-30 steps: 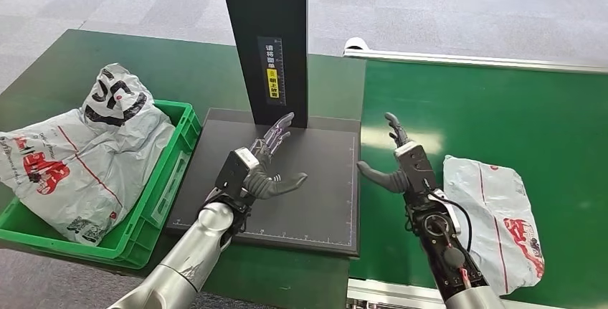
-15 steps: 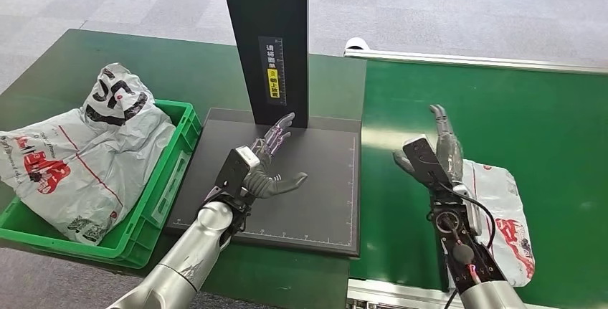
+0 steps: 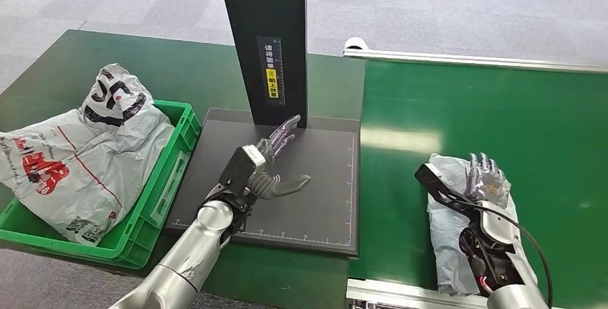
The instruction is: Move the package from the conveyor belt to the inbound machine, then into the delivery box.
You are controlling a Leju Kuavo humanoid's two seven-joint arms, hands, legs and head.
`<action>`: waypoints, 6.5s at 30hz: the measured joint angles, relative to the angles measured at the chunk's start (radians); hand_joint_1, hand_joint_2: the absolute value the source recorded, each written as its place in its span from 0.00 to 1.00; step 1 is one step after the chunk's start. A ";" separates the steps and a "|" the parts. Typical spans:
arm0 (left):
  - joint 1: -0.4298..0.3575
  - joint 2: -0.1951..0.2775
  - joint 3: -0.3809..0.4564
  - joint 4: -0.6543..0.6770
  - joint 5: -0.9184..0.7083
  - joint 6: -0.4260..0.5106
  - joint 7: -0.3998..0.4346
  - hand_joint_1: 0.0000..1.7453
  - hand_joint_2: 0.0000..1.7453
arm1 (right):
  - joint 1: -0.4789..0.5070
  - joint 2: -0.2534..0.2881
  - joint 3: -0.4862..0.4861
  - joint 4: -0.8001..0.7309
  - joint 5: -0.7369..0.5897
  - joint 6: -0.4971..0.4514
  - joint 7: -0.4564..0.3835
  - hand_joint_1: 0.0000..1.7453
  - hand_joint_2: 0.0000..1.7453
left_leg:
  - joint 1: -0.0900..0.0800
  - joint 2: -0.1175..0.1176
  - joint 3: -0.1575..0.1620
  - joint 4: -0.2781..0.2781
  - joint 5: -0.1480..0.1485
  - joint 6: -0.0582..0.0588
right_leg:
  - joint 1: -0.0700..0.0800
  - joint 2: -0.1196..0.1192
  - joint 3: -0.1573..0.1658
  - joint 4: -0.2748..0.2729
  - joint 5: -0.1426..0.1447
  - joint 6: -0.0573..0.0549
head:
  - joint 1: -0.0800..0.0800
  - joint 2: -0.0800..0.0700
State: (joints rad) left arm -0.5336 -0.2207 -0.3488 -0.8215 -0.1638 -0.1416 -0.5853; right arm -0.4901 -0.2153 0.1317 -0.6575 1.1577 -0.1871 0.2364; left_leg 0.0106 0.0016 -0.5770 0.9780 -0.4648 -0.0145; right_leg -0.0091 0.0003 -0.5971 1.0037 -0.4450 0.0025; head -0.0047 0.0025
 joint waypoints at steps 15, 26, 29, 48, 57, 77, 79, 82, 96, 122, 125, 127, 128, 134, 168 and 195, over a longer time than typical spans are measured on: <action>0.027 -0.006 0.025 -0.037 -0.024 0.005 0.019 0.00 1.00 | -0.058 0.067 -0.034 0.090 -0.113 0.304 -0.312 0.91 1.00 | 0.000 0.000 0.000 0.000 0.000 0.000 | 0.000 0.000 0.000 0.000 0.000 0.000 | 0.000 0.000; 0.056 -0.004 0.040 -0.076 -0.024 0.014 0.022 0.00 1.00 | -0.081 0.079 -0.009 0.106 -0.133 0.318 -0.335 1.00 1.00 | 0.000 0.000 0.000 0.000 0.000 0.000 | 0.000 0.000 0.000 0.000 0.000 0.000 | 0.000 0.000; 0.066 0.001 0.045 -0.087 -0.025 0.018 0.022 0.00 1.00 | -0.083 0.079 0.017 0.106 -0.146 0.322 -0.340 1.00 1.00 | 0.000 0.000 0.000 0.000 0.000 0.000 | 0.000 0.000 0.000 0.000 0.000 0.000 | 0.000 0.000; 0.077 0.013 0.059 -0.107 -0.025 0.027 0.027 0.00 1.00 | -0.109 0.081 0.110 0.106 -0.166 0.293 -0.364 0.97 1.00 | 0.000 0.000 0.000 0.000 0.000 0.000 | 0.000 0.000 0.000 0.000 0.000 0.000 | 0.000 0.000; 0.096 0.016 0.063 -0.134 -0.029 0.029 0.033 0.00 1.00 | -0.100 0.082 0.139 0.036 -0.246 0.234 -0.281 0.00 1.00 | 0.000 0.000 0.000 0.000 0.000 0.000 | 0.000 0.000 0.000 0.000 0.000 0.000 | 0.000 0.000; 0.078 -0.002 0.065 -0.077 -0.030 0.047 0.028 0.00 1.00 | -0.059 0.068 0.157 0.078 -0.166 0.260 -0.041 0.00 1.00 | 0.000 0.000 0.000 0.000 0.000 0.000 | 0.000 0.000 0.000 0.000 0.000 0.000 | 0.000 0.000; 0.077 -0.004 0.065 -0.074 -0.030 0.049 0.027 0.00 1.00 | -0.060 0.070 0.157 0.080 -0.162 0.264 -0.041 0.00 1.00 | 0.000 0.000 0.000 0.000 0.000 0.000 | 0.000 0.000 0.000 0.000 0.000 0.000 | 0.000 0.000; 0.077 -0.005 0.065 -0.072 -0.030 0.049 0.026 0.00 1.00 | -0.062 0.072 0.158 0.083 -0.160 0.272 -0.043 0.00 1.00 | 0.000 0.000 0.000 0.000 0.000 0.000 | 0.000 0.000 0.000 0.000 0.000 0.000 | 0.000 0.000; 0.077 -0.003 0.065 -0.070 -0.023 0.049 0.021 0.00 1.00 | -0.086 0.063 0.171 0.095 -0.219 0.358 -0.211 1.00 1.00 | 0.000 0.000 0.001 0.000 0.000 0.000 | 0.000 0.000 0.001 0.000 0.000 0.000 | 0.000 0.000; 0.133 0.033 0.083 -0.182 -0.008 0.163 -0.017 0.00 1.00 | -0.056 0.105 0.162 -0.118 -0.441 -0.134 -0.477 1.00 1.00 | 0.000 0.000 0.000 0.000 0.000 0.000 | 0.000 0.000 0.000 0.000 0.000 0.000 | 0.000 0.000; 0.136 0.024 0.098 -0.203 0.053 0.206 -0.076 0.00 1.00 | -0.011 0.124 0.091 -0.254 -0.616 -0.263 -0.621 1.00 1.00 | 0.000 -0.001 0.000 0.000 0.000 0.000 | 0.000 -0.001 0.000 0.000 0.000 0.000 | 0.000 0.000; 0.138 0.018 0.108 -0.222 0.103 0.228 -0.102 0.00 1.00 | 0.020 0.134 0.047 -0.339 -0.724 -0.329 -0.722 1.00 1.00 | 0.000 -0.001 0.000 0.000 0.000 0.000 | 0.000 -0.001 0.000 0.000 -0.001 0.001 | 0.000 0.000; 0.140 0.016 0.112 -0.234 0.127 0.237 -0.108 0.00 1.00 | 0.036 0.137 0.028 -0.379 -0.762 -0.354 -0.767 1.00 1.00 | 0.000 -0.001 0.000 0.000 0.000 0.000 | 0.000 -0.001 0.000 0.000 -0.001 0.001 | 0.000 0.000; 0.147 0.009 0.123 -0.300 0.195 0.271 -0.115 0.00 1.00 | 0.111 0.157 -0.005 -0.552 -0.833 -0.413 -0.888 1.00 1.00 | 0.000 0.000 0.000 0.000 0.000 0.000 | 0.000 0.000 0.000 0.000 -0.001 0.001 | 0.000 0.000; 0.129 0.003 0.137 -0.307 0.255 0.286 -0.115 0.00 1.00 | -0.005 0.216 0.450 -0.190 -0.469 -0.213 -0.733 1.00 1.00 | 0.000 -0.001 0.000 0.000 0.001 0.000 | 0.000 -0.002 0.001 0.000 -0.001 0.001 | 0.000 0.000; 0.127 -0.014 0.142 -0.297 0.266 0.234 -0.115 0.00 1.00 | -0.263 0.323 0.547 0.223 -0.344 0.125 -0.677 1.00 1.00 | 0.000 0.000 0.001 0.000 0.001 0.000 | 0.000 -0.001 0.001 0.000 0.000 0.001 | 0.000 0.000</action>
State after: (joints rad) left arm -0.4069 -0.2350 -0.2068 -1.1181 0.1026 0.0928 -0.7004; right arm -0.7531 0.1074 0.6785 -0.4348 0.8141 -0.0618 -0.4410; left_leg 0.0108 0.0014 -0.5763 0.9780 -0.4639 -0.0144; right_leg -0.0088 -0.0003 -0.5964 1.0039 -0.4455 0.0030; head -0.0045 0.0025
